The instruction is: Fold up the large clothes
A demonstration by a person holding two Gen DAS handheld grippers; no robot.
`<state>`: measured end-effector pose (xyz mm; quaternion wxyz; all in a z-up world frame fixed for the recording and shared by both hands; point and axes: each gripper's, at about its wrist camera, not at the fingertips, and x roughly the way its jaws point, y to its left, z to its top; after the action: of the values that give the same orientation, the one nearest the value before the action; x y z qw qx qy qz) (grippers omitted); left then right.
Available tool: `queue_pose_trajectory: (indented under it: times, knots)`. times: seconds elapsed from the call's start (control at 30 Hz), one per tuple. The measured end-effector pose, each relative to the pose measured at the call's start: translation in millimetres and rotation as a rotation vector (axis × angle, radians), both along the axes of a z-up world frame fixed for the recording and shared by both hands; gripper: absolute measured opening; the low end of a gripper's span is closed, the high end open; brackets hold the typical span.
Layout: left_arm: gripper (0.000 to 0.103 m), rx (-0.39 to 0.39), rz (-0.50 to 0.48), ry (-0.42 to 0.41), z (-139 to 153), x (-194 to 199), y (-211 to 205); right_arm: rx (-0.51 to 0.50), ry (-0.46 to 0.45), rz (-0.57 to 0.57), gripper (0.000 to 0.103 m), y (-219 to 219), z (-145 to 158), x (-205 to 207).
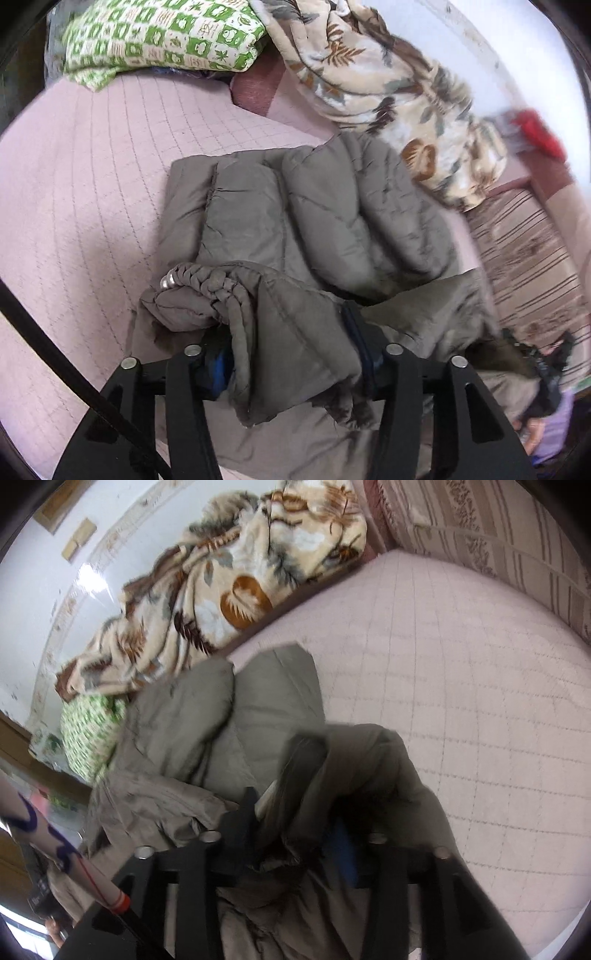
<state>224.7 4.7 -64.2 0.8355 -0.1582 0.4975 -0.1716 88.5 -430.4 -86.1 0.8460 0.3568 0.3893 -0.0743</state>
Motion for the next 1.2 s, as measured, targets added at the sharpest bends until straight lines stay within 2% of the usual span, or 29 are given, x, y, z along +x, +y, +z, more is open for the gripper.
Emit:
queue_pose_trajectory:
  times: [0.07, 0.13, 0.33, 0.47, 0.57, 0.7, 0.8, 0.9, 0.97, 1.03, 1.1, 1.2]
  knots:
    - [0.060, -0.070, -0.004, 0.002, 8, -4, 10, -0.022, -0.037, -0.032, 0.080, -3, 14, -5]
    - [0.063, -0.104, -0.009, -0.009, 15, -10, 16, -0.048, -0.076, -0.056, 0.088, -4, 29, -12]
    - [0.067, -0.092, 0.003, -0.087, 42, -26, 38, -0.112, -0.138, -0.044, 0.088, 2, 63, -35]
    - [0.072, -0.050, 0.048, -0.122, 49, -30, 60, -0.198, -0.139, -0.011, 0.089, 8, 68, -53]
    - [0.072, -0.029, 0.050, -0.113, 41, -27, 73, -0.270, -0.101, 0.045, 0.090, 14, 59, -57]
    - [0.072, -0.003, -0.006, -0.108, 28, -25, 77, -0.370, -0.048, 0.118, 0.090, 24, 43, -56]
    - [0.072, 0.029, -0.058, -0.109, 17, -16, 72, -0.413, -0.056, 0.131, 0.091, 22, 39, -64]
    - [0.072, 0.027, -0.103, -0.101, 5, 5, 60, -0.440, -0.032, 0.127, 0.093, 8, 32, -63]
    - [0.072, 0.029, -0.137, -0.100, -3, 22, 47, -0.440, -0.013, 0.122, 0.094, -4, 27, -56]
    - [0.072, 0.013, -0.201, -0.090, -8, 37, 32, -0.389, -0.007, 0.130, 0.095, -18, 19, -43]
    - [0.077, -0.001, -0.259, -0.085, -13, 50, 15, -0.313, 0.004, 0.131, 0.095, -35, 8, -28]
    - [0.084, -0.014, -0.315, -0.087, -18, 60, -3, -0.253, 0.002, 0.119, 0.095, -50, -3, -12]
